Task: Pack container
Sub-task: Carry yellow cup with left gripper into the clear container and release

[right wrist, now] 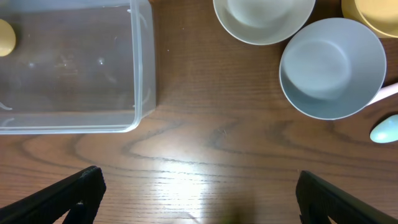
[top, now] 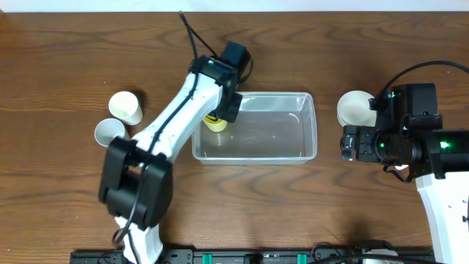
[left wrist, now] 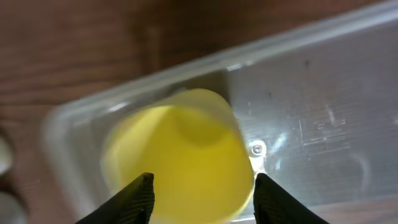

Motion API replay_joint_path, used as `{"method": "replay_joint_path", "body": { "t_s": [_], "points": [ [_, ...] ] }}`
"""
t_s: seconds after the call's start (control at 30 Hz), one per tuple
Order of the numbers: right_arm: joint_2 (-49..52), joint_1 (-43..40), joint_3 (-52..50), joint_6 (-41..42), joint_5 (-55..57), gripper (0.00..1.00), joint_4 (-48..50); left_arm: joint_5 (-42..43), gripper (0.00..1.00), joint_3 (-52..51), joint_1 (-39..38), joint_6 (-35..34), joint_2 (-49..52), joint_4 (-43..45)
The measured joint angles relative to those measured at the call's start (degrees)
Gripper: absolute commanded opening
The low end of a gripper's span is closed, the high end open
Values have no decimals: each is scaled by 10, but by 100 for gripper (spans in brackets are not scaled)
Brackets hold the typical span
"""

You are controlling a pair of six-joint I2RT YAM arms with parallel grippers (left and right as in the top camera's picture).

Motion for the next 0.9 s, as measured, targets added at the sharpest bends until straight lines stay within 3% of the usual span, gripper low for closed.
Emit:
{"method": "replay_joint_path", "body": {
  "t_s": [0.3,0.63,0.9],
  "points": [
    [0,0,0,0,0,99,0,21,43,0,-14,0,-92,12],
    [0,0,0,0,0,99,1,96,20,0,-63,1,-14,23],
    [0,0,0,0,0,99,1,101,20,0,-61,15,62,30]
  ]
}}
